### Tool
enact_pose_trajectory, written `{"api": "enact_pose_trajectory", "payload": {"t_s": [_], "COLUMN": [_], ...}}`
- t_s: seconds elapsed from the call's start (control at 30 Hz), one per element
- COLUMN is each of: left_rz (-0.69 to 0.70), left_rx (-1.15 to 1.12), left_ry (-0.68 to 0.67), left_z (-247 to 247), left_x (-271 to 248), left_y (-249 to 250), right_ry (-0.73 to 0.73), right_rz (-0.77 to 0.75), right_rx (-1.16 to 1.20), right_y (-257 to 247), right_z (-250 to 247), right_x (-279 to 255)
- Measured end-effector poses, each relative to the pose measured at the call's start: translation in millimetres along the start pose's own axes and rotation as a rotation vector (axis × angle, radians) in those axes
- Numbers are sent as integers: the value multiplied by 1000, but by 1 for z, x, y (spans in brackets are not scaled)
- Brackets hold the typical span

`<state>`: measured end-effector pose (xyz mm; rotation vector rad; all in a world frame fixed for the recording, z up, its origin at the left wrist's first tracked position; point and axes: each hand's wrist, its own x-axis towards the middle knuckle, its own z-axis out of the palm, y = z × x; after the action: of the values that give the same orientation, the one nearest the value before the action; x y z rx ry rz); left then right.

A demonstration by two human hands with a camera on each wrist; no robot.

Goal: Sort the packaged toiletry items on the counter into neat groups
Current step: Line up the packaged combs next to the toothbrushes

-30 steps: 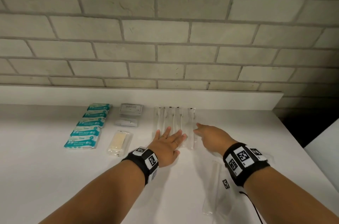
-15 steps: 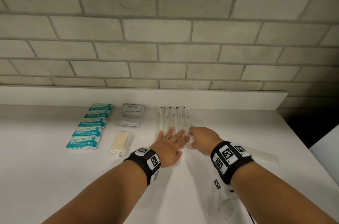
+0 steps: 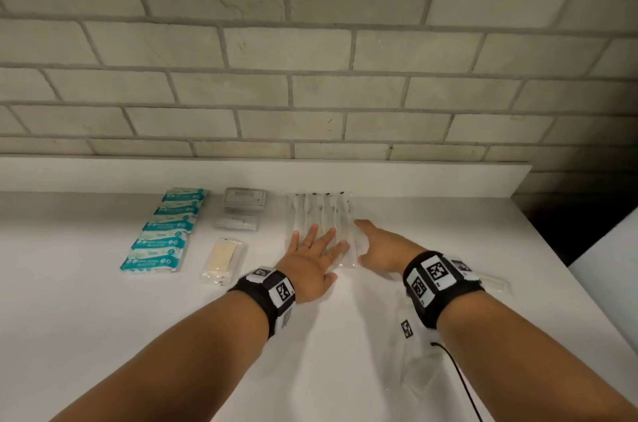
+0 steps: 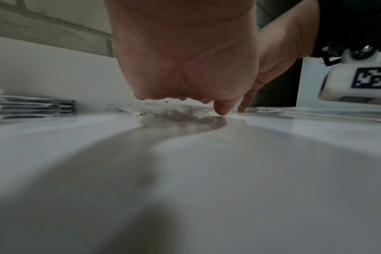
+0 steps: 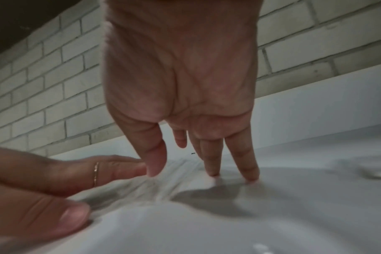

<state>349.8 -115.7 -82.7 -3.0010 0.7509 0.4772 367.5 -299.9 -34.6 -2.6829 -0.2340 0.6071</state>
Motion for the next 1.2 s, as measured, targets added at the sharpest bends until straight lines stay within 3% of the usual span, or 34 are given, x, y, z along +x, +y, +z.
{"api": "enact_pose_trajectory", "payload": {"t_s": [0.17,0.3,0.37,0.5,0.63,0.73,0.83,0.9,0.97,1.07,1.13,1.2], "left_rz": [52,120,66,-31,-82,-168,-286,-370,-421,-471,-486,-475], "left_rx": [-47,-95,-163,-125,-35,-93,-180,-242,-294,-404,-497,-496], "left_ry": [89,226,188,64,187,170,154,139,105,46,3,-48], "left_z": [-3,-3,0,14,30,29,26,25,23,21,21,18], "left_x": [-19,-40,-46,-53,-64,-68,-71,-70,-67,-68,-71,-74], "left_y": [24,83,114,147,151,150,155,157,156,150,147,146], "right_ry": [-75,133,127,-64,87,137,117,168,295,325,224,157], "right_rz": [55,77,108,15,-33,-31,-178,-249,-157,222,413,498], "right_rx": [101,131,16,-259,-361,-520,-830,-850,-569,-53,19,-4], "right_y": [42,77,87,85,84,81,73,67,70,94,110,121], "right_z": [-10,-24,-21,19,51,55,58,57,49,39,48,64], "right_x": [-34,-81,-107,-148,-165,-170,-174,-181,-187,-194,-201,-203]}}
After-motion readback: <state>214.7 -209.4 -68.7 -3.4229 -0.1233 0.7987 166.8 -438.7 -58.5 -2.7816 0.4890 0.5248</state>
